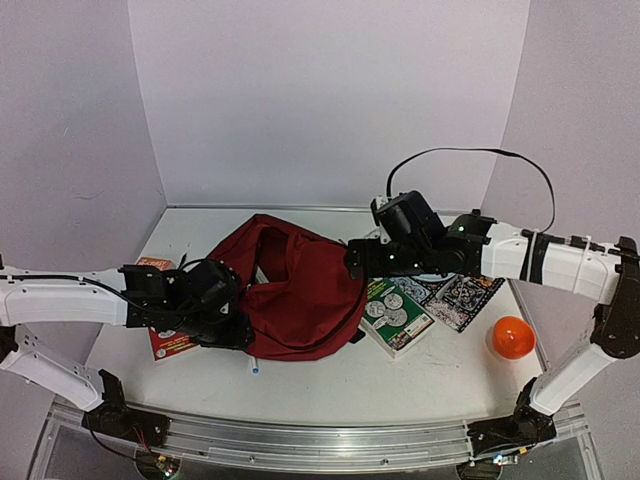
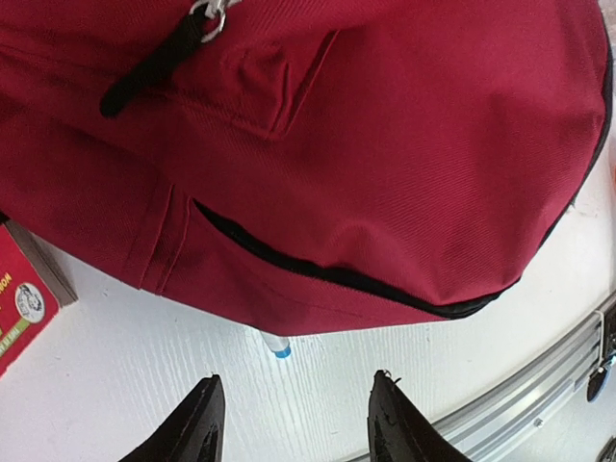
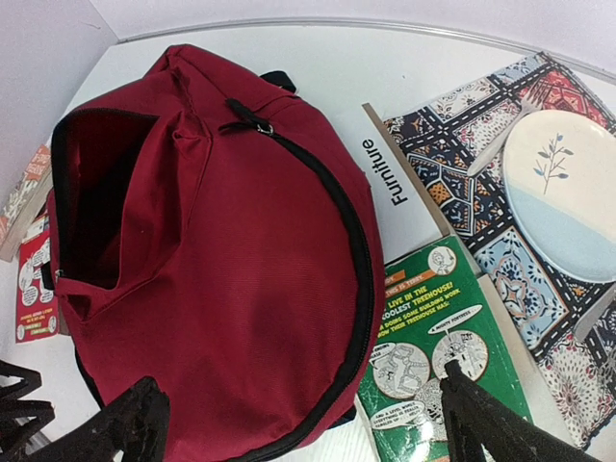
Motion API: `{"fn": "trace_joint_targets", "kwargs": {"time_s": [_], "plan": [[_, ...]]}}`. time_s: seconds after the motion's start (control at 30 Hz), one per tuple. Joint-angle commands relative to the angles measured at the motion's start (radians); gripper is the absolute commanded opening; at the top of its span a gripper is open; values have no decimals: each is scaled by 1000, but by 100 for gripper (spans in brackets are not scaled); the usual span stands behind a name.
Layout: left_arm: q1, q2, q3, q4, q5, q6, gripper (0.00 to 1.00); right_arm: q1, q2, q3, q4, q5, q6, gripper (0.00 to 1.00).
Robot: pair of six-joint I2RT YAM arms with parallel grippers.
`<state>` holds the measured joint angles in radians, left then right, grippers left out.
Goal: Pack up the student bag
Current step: Move the pen to the center of the board.
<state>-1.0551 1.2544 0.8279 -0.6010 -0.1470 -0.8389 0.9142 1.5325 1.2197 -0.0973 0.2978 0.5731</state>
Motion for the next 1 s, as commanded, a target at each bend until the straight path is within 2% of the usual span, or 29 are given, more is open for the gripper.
{"fn": "trace_joint_targets", "kwargs": {"time_s": [0.0,0.1,0.2,0.53,0.73,0.97], "plan": [[-53,56,-20,0,-45,-100,45,-1,-61,-38,-21,61,19,98],[-86,90,-31,1,-47,-136,39,-1,-74,-61,-21,73,25,98],[-98,126,-40,3,-53,-153,37,-1,-82,-80,-22,80,28,98],[-99,269,-12,98,-90,-120,45,-1,-80,-74,-22,104,14,98],[-100,370,21,119,-116,-98,45,-1,-72,-65,-22,105,13,98],[-87,408,38,120,-171,-104,45,-1,-72,-61,-24,105,14,98]]}}
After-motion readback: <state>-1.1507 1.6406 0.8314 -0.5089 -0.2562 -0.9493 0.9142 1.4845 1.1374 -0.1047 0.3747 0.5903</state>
